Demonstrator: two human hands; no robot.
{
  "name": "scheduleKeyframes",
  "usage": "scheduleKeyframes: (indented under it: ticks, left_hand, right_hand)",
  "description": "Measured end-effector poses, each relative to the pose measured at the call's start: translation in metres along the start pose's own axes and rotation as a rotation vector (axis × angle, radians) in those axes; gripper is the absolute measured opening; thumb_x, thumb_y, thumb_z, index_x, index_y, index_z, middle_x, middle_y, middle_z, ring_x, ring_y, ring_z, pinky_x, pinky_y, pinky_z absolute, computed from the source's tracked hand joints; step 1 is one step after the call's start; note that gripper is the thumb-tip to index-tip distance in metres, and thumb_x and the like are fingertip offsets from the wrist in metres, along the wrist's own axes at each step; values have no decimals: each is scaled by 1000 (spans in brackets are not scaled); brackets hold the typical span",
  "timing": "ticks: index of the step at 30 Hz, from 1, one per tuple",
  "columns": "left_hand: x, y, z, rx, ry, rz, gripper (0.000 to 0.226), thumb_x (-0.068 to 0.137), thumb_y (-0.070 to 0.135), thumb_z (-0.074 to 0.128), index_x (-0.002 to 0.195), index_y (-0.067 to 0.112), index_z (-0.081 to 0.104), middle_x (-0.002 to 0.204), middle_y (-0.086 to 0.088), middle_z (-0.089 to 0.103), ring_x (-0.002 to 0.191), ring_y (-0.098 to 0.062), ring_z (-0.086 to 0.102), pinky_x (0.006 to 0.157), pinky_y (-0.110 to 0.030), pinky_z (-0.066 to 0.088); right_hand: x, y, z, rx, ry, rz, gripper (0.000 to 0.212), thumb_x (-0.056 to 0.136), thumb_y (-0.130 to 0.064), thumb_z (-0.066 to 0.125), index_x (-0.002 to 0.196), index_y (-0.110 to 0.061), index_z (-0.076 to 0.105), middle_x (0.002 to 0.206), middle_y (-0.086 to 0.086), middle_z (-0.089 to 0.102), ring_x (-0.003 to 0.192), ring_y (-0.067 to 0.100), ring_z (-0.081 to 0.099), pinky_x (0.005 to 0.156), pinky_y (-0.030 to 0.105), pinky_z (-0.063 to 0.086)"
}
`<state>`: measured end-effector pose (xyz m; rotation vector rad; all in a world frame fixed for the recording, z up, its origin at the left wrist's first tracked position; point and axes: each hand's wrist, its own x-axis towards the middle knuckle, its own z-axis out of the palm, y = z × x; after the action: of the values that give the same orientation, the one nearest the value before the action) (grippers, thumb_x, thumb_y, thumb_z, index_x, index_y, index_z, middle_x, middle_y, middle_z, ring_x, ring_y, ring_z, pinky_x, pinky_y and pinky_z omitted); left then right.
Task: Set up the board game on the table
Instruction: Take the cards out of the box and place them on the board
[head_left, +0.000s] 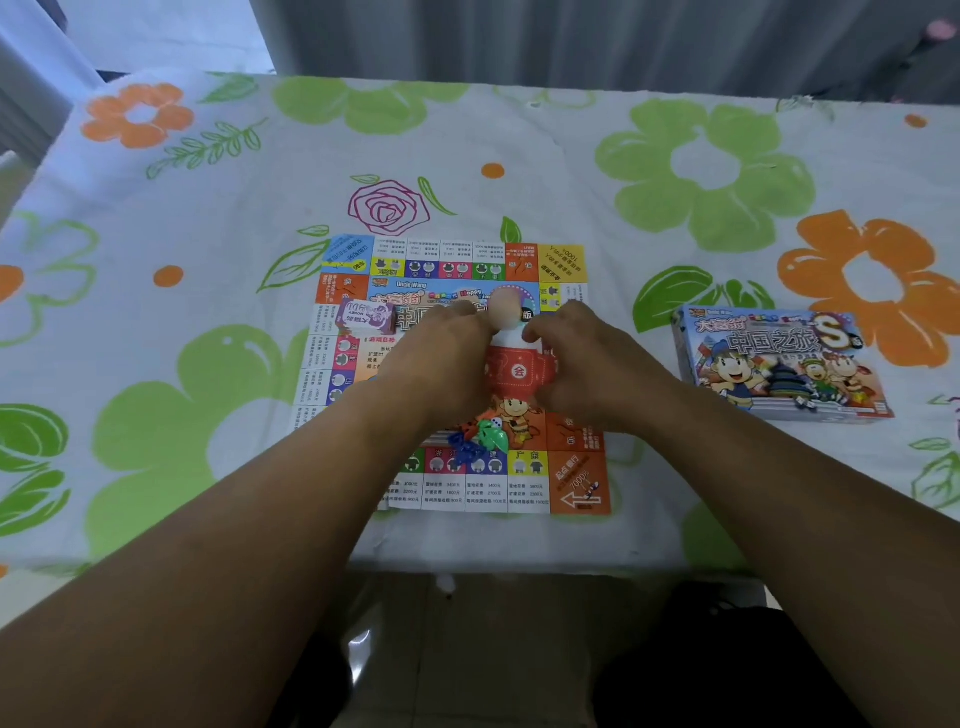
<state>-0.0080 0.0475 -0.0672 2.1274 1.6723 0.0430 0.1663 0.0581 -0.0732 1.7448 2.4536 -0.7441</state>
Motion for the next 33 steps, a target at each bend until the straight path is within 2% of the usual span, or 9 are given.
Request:
scheduleKeyframes:
  ticks: [3,7,11,16,20,23,30,33]
  left_hand:
    - [-1,2,0,5,-4,45,51,85,20,73,133,21,56,125,-3,62,121,-24,50,96,-37,44]
    - [0,2,1,9,8,57,42,84,16,72,124,22,59,116,-1,66,113,-23,58,90,-41,53]
    - [1,0,1,27,4,54,42,85,19,71,125,20,58,116,-2,64,113,-23,57,92,-42,52]
    - [-1,0,2,34,3,61,46,86,21,72,129,18,56,116,-4,61,115,-24,54,93,-39,49]
    - [-2,1,0,51,-8,39,51,85,22,74,132,19,54,122,-3,60,119,-24,53,95,-39,48]
    - [-1,4,0,74,-18,27,53,84,22,76,132,19,53,124,-2,61,119,-24,54,97,-42,50]
    - [-1,7,-1,81,-11,28,49,86,21,74,130,19,53,120,-3,64,113,-24,58,93,-40,51]
    - [-1,7,0,93,4,37,46,87,21,73,129,18,53,121,-4,63,114,-24,56,91,-39,50]
  right_hand:
    - [-2,-2,1,-71,-6,-54,72,80,-34,78,141,-26,42,134,2,44,105,26,59,82,38,51]
    - [-3,-3,6,-105,63,-137,59,83,-24,71,138,-25,48,128,1,54,105,26,60,81,41,53]
    - [-3,-2,12,-112,121,-170,55,84,-18,68,135,-23,50,122,2,59,102,28,62,78,43,54]
    - [1,0,1,106,60,-25,58,81,-14,74,134,-25,53,133,2,52,108,24,60,88,40,52]
    - [5,5,-10,426,125,126,45,80,-3,70,121,-17,62,125,6,57,102,23,63,86,45,56]
    - [4,3,-5,574,112,190,42,81,5,66,114,-19,62,119,6,58,104,25,63,82,45,60]
    - [8,-3,2,664,100,192,44,78,9,60,111,-20,64,114,6,58,102,25,63,81,53,60]
    - [7,0,-2,608,120,168,41,81,7,63,112,-19,64,112,6,59,99,24,64,85,49,58]
